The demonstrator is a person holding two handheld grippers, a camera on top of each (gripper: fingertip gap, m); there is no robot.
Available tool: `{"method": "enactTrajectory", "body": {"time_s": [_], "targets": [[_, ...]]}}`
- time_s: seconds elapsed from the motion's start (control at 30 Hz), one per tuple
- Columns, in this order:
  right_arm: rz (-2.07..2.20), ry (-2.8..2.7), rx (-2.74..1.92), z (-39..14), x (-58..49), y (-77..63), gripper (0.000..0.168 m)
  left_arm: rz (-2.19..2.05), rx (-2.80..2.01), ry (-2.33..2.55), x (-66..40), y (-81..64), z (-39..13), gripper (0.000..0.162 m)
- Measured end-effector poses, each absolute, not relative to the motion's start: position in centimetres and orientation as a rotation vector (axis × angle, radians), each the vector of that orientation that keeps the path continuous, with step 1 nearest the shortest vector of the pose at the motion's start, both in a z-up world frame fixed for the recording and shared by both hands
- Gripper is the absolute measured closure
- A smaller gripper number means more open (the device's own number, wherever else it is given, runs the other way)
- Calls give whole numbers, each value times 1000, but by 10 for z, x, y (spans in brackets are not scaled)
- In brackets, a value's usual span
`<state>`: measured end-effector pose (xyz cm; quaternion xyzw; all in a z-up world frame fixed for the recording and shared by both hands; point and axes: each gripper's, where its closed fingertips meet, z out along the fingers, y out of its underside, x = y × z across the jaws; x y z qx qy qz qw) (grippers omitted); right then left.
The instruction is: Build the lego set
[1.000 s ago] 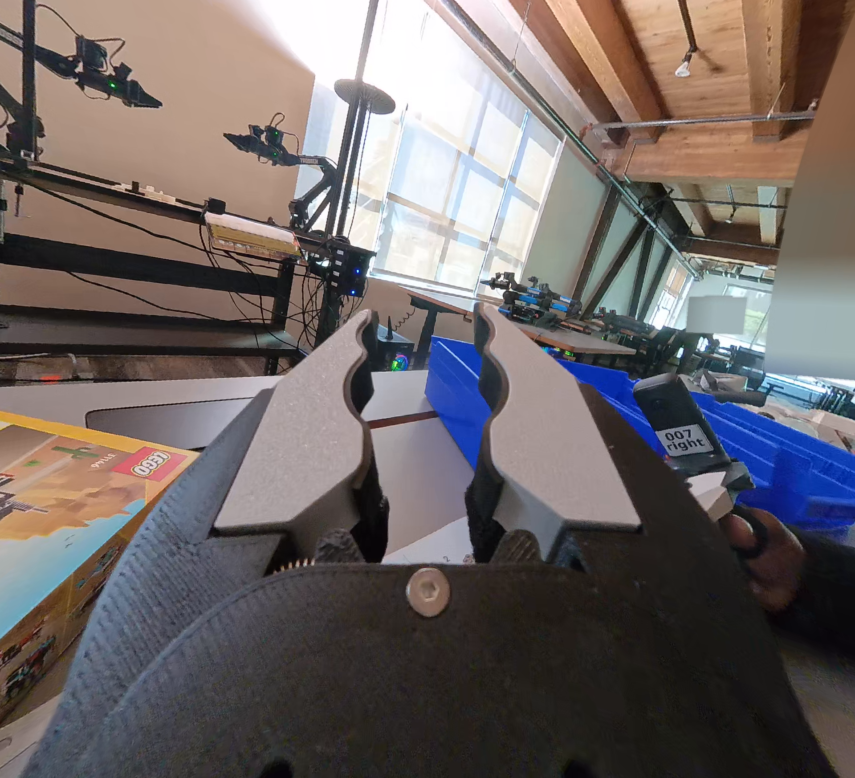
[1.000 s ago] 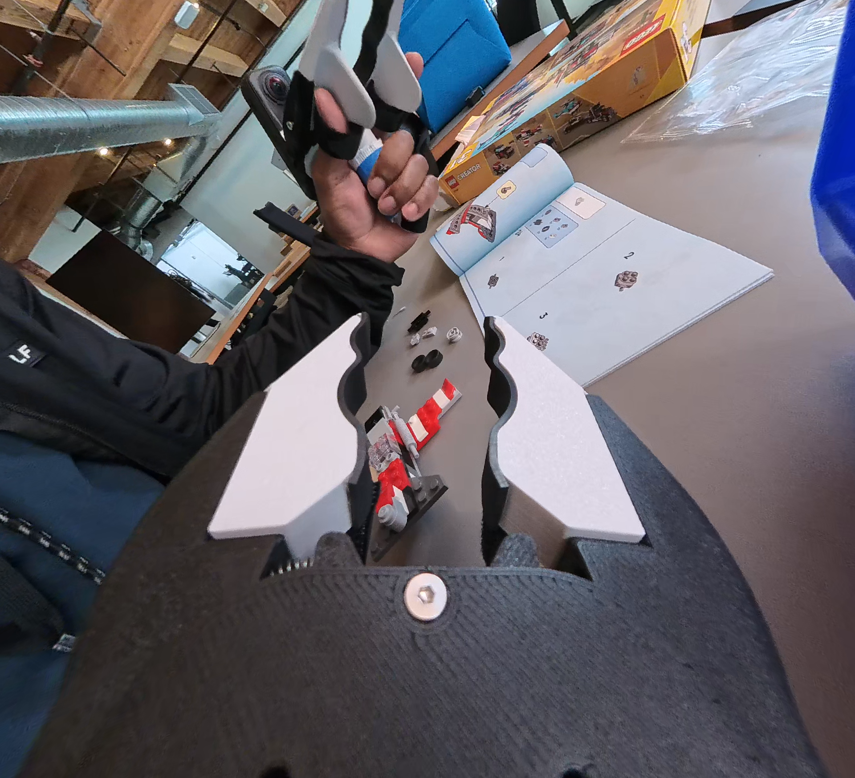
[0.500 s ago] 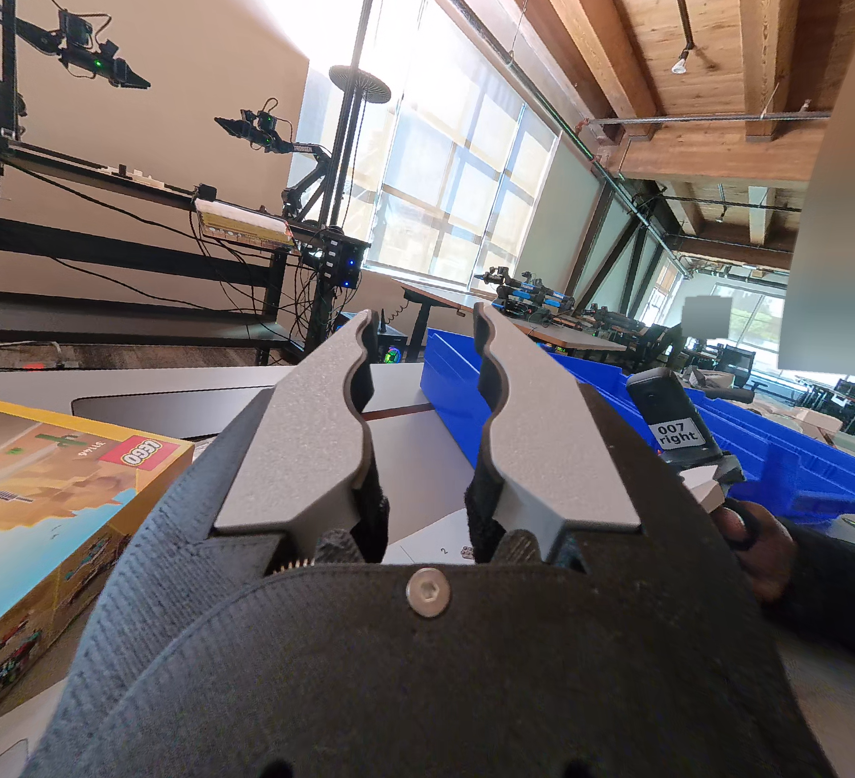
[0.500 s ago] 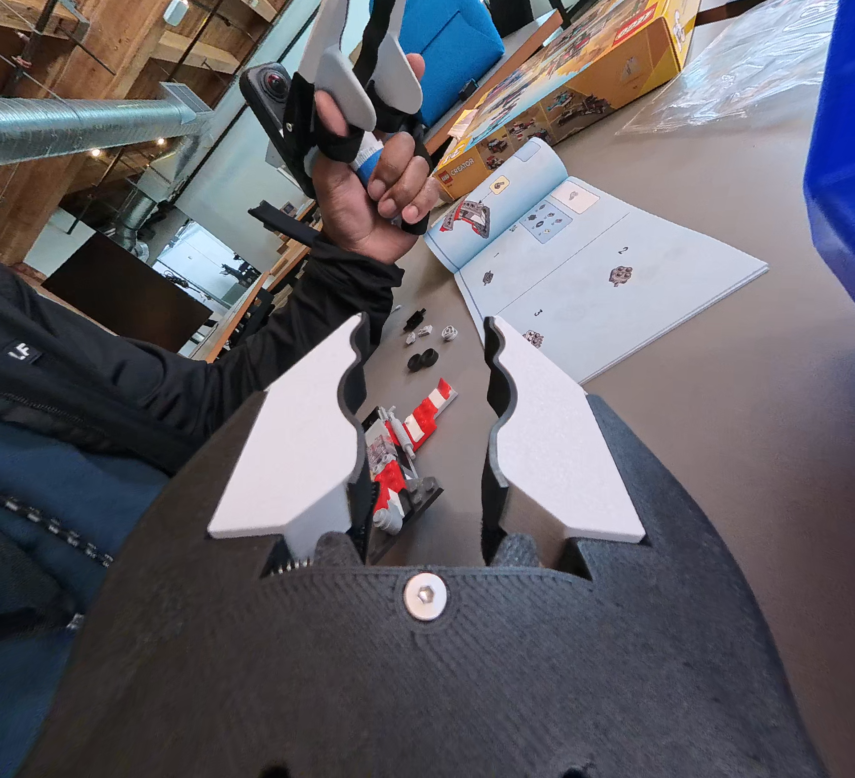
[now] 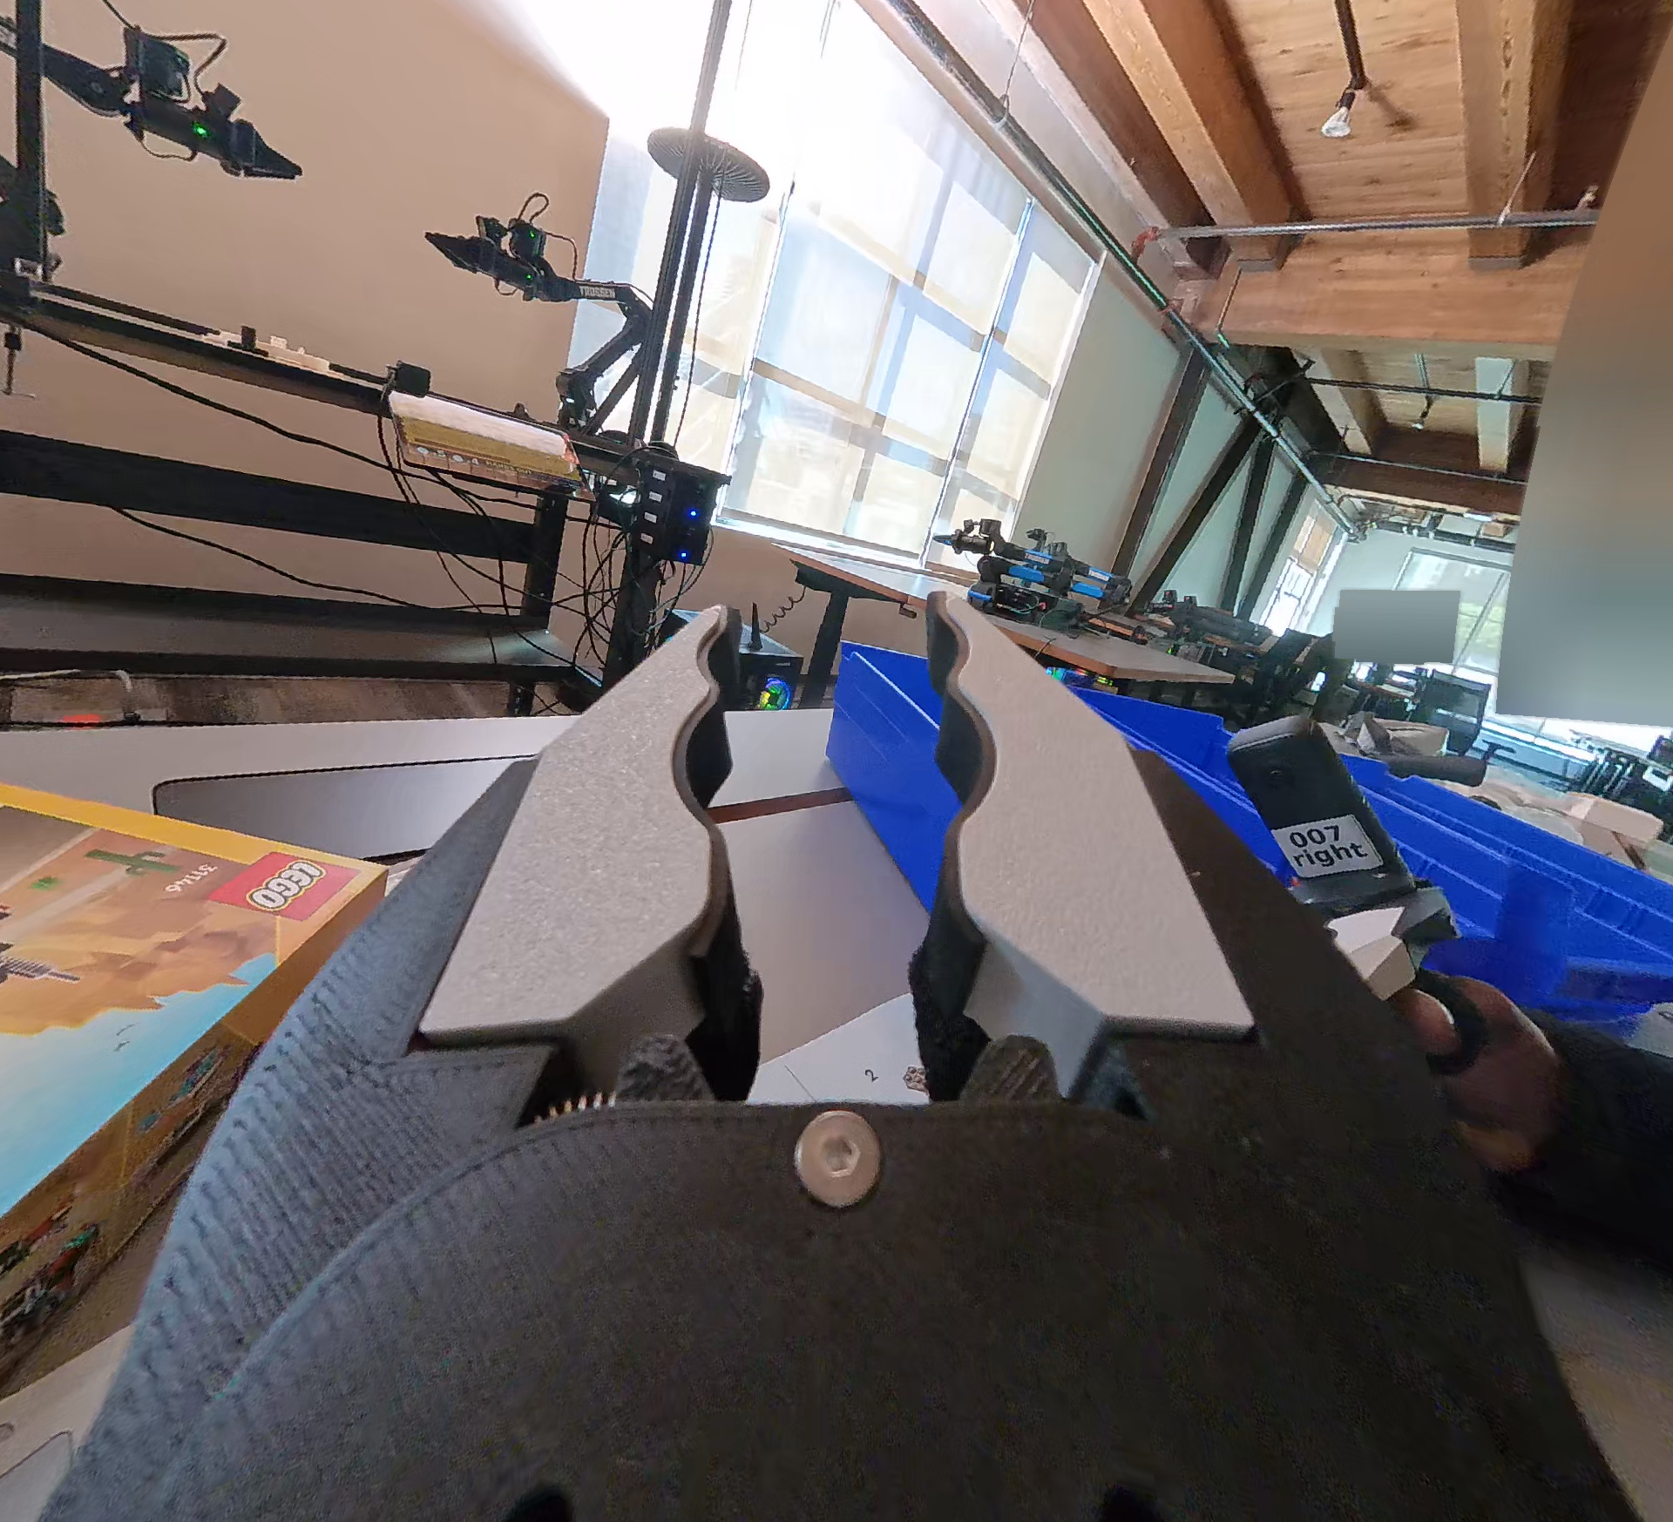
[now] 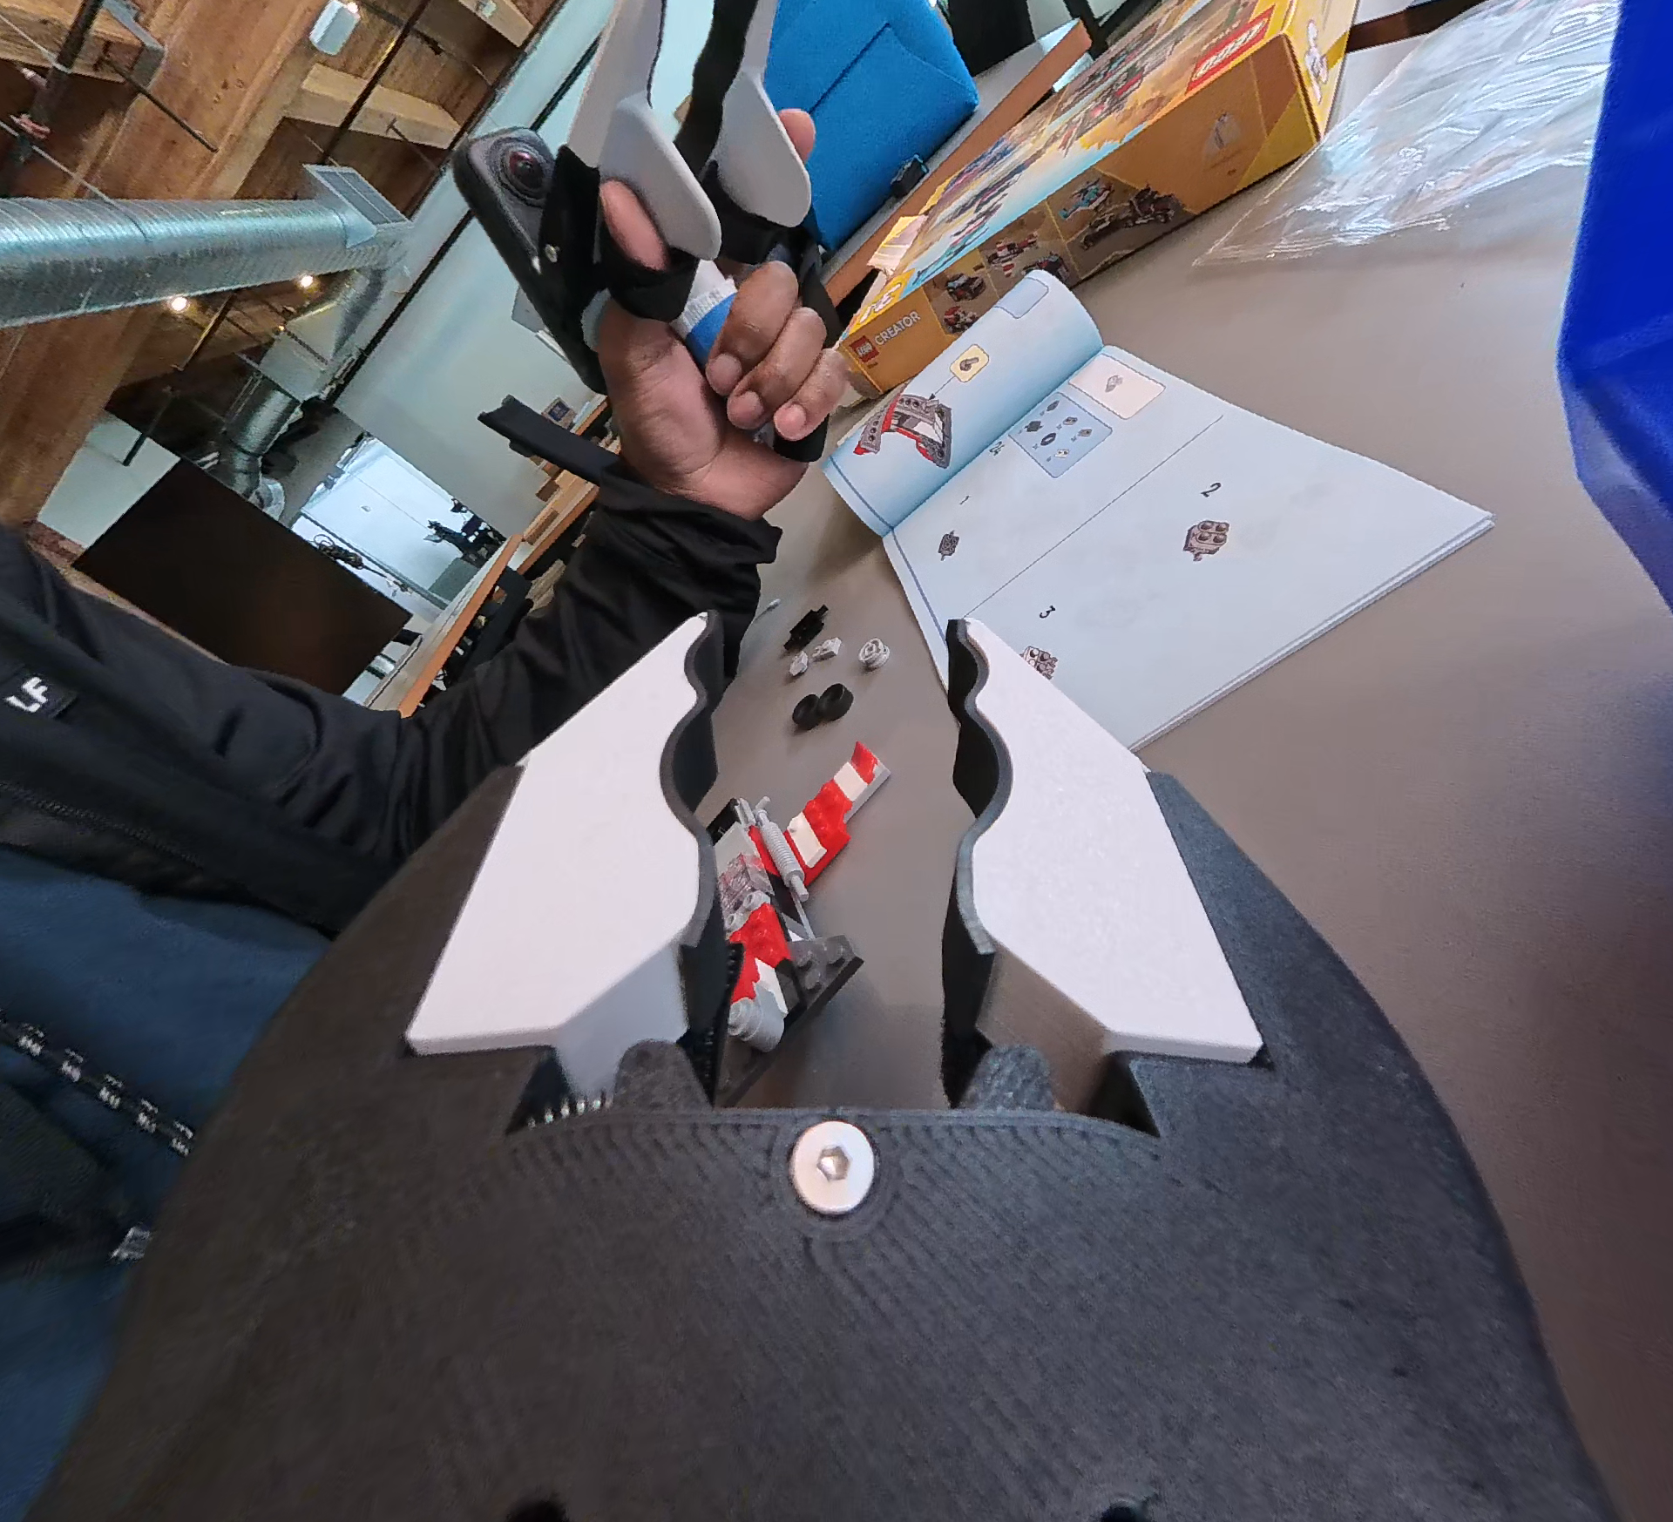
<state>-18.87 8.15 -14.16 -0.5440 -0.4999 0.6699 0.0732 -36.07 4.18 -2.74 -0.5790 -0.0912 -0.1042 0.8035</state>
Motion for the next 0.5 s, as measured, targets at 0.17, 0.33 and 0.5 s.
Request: {"method": "enactTrajectory", "body": {"time_s": [0.17,0.33,0.5], "targets": [[1997,-1495,-1631,-142,-189,82,119,-217,-1252,-183,-356,45,-26,120],[1975,-1478,-1623,-141,-190,84,119,-246,-1259,-180,-331,51,-19,120],[1946,-1471,-1539,-134,-185,82,119,-317,-1362,-193,-268,67,-29,119]]}}
